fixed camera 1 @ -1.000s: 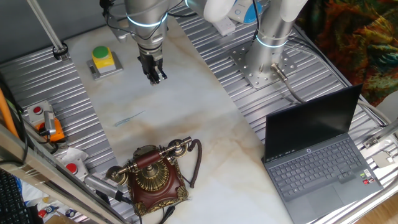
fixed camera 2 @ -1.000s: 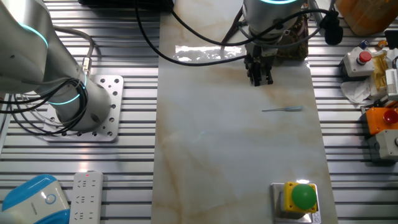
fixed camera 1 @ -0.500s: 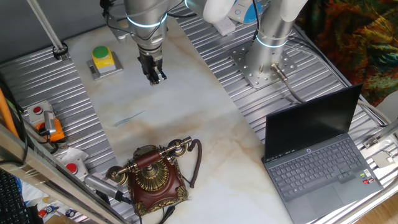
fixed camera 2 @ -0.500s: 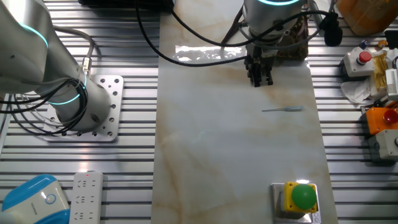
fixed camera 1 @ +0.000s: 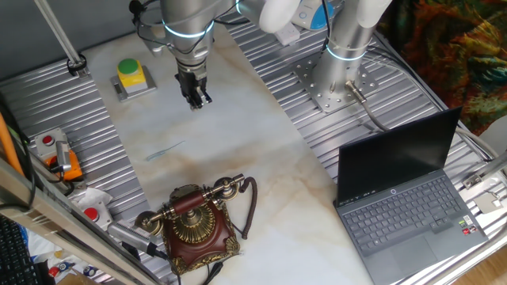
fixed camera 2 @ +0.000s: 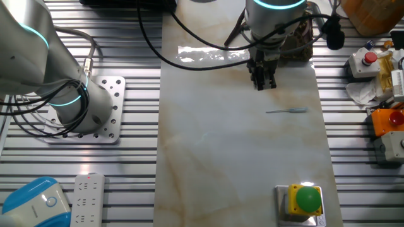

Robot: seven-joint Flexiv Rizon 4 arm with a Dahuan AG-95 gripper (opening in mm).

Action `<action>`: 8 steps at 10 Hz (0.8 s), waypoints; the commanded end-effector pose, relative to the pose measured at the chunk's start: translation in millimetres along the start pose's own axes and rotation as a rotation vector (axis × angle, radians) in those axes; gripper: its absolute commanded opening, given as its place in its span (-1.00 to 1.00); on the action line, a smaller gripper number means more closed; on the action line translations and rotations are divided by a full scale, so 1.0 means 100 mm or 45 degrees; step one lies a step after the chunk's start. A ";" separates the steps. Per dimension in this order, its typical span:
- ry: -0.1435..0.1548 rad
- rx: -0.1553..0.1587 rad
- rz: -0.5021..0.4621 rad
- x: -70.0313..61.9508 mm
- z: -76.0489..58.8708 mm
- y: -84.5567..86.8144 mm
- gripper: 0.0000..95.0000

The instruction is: Dial a number on an old rotary phone

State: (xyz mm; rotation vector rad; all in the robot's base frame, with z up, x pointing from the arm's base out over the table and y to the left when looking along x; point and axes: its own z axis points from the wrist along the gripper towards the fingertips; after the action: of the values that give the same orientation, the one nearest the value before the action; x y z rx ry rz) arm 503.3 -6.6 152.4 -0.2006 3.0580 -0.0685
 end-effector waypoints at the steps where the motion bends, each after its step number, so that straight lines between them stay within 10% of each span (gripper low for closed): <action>1: 0.006 -0.002 -0.006 -0.01 0.01 0.00 -1.00; 8: -0.019 -0.003 -0.022 -0.21 0.28 -0.12 -1.00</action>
State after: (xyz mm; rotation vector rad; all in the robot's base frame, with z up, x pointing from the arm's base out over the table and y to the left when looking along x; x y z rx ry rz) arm 530.3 -17.0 124.2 -0.2285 3.0403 -0.0623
